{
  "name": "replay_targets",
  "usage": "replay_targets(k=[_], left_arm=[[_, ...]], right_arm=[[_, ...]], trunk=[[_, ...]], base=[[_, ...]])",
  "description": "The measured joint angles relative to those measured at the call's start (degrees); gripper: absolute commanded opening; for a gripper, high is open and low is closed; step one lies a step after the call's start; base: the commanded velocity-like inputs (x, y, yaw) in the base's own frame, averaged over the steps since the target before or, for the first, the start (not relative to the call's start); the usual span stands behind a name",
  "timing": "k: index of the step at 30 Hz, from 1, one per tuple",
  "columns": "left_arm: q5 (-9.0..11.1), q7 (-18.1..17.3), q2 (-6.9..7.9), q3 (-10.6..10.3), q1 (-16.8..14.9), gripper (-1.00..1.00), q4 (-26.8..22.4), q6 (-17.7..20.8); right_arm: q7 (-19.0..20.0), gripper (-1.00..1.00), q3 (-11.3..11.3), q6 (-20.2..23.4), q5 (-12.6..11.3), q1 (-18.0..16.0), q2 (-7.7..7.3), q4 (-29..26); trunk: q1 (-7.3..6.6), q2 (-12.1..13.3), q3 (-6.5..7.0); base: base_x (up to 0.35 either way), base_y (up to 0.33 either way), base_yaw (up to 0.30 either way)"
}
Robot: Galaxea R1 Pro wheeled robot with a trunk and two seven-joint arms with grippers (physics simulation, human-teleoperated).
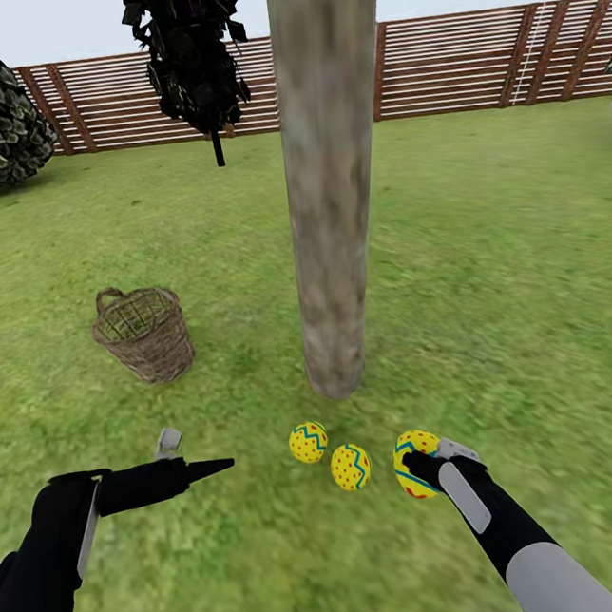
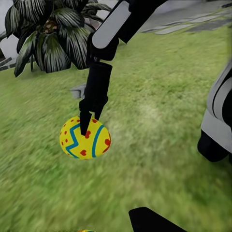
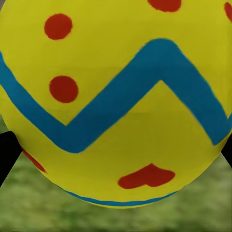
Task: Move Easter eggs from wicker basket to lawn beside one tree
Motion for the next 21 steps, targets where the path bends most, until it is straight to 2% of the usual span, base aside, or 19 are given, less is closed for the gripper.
replay_targets(k=[21], left_arm=[[0.1, 0.0, 0.01, 0.0, 0.0, 1.0, 0.0, -0.1]], right_arm=[[0.0, -1.0, 0.0, -0.3, 0.0, 0.0, 0.0, 0.0]], trunk=[[4.61, -8.4, -3.77]], base=[[0.0, 0.0, 0.0]])
